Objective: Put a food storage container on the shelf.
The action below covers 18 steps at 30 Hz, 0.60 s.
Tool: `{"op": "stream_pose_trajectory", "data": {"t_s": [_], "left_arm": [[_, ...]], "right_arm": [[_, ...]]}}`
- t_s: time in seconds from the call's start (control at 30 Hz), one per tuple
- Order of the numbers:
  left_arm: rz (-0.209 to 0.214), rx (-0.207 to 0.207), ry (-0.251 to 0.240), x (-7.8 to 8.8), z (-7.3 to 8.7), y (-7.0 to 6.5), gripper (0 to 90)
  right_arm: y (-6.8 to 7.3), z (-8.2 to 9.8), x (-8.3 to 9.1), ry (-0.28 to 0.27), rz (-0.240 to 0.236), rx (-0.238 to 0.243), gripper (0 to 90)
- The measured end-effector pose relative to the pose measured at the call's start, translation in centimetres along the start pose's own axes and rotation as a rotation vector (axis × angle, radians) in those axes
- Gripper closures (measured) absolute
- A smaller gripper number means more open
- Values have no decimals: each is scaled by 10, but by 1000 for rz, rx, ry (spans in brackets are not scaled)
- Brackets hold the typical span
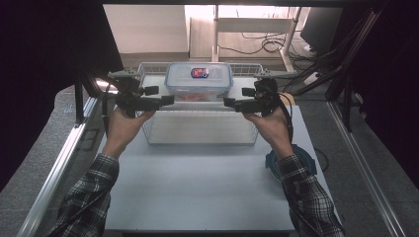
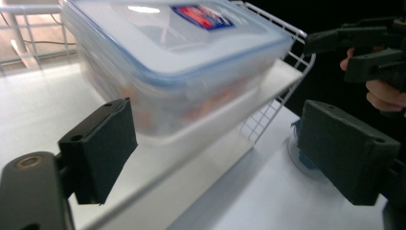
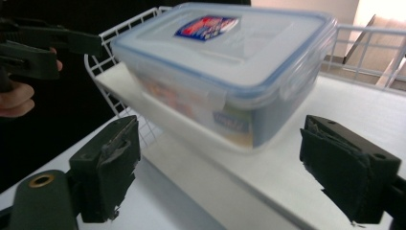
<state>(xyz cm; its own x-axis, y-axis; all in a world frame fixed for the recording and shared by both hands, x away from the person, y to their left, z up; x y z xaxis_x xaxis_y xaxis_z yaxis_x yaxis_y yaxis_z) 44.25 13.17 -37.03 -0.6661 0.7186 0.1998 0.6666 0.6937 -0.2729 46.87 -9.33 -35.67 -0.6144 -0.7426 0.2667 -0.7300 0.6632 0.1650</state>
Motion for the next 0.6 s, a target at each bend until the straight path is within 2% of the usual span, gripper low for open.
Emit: {"op": "stream_pose_trajectory", "data": {"t_s": [0.07, 0.17, 0.2, 0.23, 0.27, 0.33, 0.6], "left_arm": [[0, -18, 6, 3, 9, -4, 107], [13, -21, 23, 5, 25, -11, 98], [13, -21, 23, 5, 25, -11, 94], [11, -41, 37, 6, 35, -14, 93], [11, -41, 37, 6, 35, -14, 93], [3, -64, 59, 8, 50, -20, 94], [17, -85, 79, 16, 78, -36, 75]], "right_arm": [[2, 6, 2, 2, -2, 9, 104], [6, 16, 6, 3, -12, 22, 82], [8, 20, 8, 3, -16, 25, 76], [9, 24, 9, 5, -22, 28, 69], [9, 24, 9, 5, -22, 28, 69], [13, 33, 13, 3, -29, 39, 56], [27, 54, 27, 5, -44, 77, 40]]}}
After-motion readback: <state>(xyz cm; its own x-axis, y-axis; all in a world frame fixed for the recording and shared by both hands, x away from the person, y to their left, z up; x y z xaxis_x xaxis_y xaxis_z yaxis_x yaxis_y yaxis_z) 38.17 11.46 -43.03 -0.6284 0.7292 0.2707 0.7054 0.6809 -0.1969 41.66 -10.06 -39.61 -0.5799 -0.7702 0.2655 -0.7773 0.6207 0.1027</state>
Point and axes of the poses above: each handheld gripper's, and its own axes: x roughly backward along the jaws, z roughly out of its underside, y roughly to its left, the point moved 10 cm from there along -x, roughly forward along the jaws, and after that the axes turned 11 degrees about -y, right-handed, at the moved point
